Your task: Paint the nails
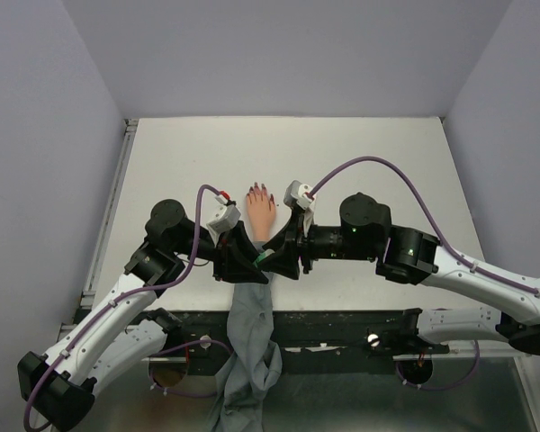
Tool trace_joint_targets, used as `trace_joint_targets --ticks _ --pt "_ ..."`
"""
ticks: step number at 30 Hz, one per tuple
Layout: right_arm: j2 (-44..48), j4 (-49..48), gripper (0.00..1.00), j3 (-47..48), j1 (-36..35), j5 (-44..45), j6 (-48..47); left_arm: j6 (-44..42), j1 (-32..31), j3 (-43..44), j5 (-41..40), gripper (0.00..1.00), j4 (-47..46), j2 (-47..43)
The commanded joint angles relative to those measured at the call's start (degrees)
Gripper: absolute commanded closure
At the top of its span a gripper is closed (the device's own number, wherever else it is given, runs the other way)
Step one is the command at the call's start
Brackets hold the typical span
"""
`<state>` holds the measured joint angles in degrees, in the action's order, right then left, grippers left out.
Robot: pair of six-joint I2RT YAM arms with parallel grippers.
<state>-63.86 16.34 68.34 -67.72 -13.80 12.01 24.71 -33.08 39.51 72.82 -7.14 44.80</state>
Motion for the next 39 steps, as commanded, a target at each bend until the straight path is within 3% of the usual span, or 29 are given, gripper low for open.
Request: trace_joint_targets --ticks 1,22,29,34,39 --pt "0.49 -1.13 0.99 -1.36 0.31 0.44 0.73 -1.42 -0.14 0.39 -0.66 1.00 0.02 -0.59" --pt "1.45 -2.98 0.99 -2.42 0.31 2.11 1.87 -3.96 -0.23 0.48 -3.90 1.00 2.47 -1.55" --pt "0.14 -5.44 0.99 -4.52 0.49 3.60 6.26 -11.77 -1.11 1.19 -14.52 1.00 10.46 -5.06" --pt "-2.32 -6.58 0.99 -4.53 1.01 3.34 10.04 -19.77 -4.88 2.50 -29.02 1.00 18.90 -7.09" --pt "-6.80 -6.76 0.99 -3.30 2.15 4.05 15.05 -22.60 -8.13 2.33 -43.43 1.00 21.28 -9.28"
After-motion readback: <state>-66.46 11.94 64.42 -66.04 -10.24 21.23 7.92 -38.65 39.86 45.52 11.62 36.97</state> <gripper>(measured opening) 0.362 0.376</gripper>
